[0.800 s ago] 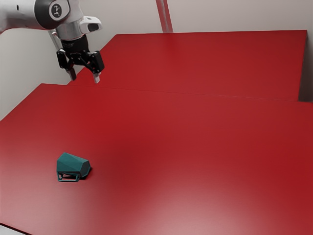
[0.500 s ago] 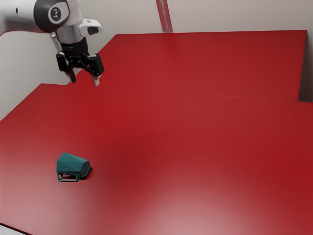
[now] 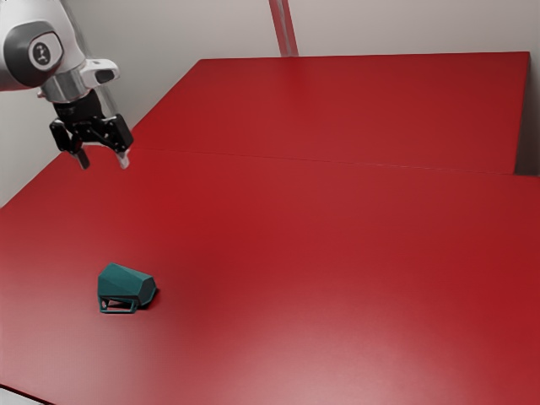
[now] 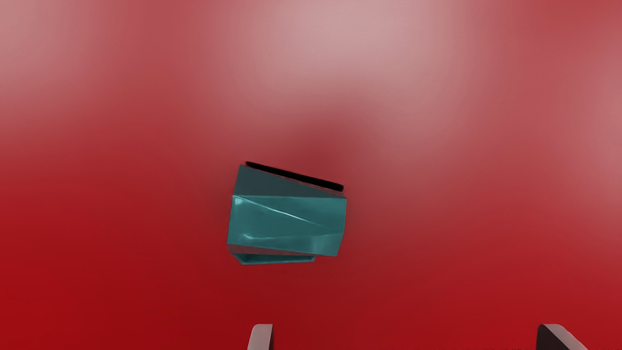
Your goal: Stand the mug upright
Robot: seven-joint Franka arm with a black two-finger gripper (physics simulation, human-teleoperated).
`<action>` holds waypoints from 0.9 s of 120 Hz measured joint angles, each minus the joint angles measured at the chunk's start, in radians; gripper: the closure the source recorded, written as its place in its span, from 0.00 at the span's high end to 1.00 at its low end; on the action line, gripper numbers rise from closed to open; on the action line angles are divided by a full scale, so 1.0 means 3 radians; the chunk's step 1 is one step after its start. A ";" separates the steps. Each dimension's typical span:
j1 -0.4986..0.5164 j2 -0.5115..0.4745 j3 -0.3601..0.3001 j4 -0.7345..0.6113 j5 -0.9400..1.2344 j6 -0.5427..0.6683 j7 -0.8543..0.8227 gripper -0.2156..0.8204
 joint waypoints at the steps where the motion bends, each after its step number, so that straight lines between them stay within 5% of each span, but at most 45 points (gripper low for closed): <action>1: 0.0014 -0.0015 0.0000 -0.0032 -0.0010 0.0015 0.0009 0.78; 30: 0.0343 -0.0317 0.0016 -0.0642 -0.0230 0.0429 0.0251 0.78; 108: 0.1309 -0.0357 0.0186 -0.1573 -0.1427 0.0941 0.1691 0.77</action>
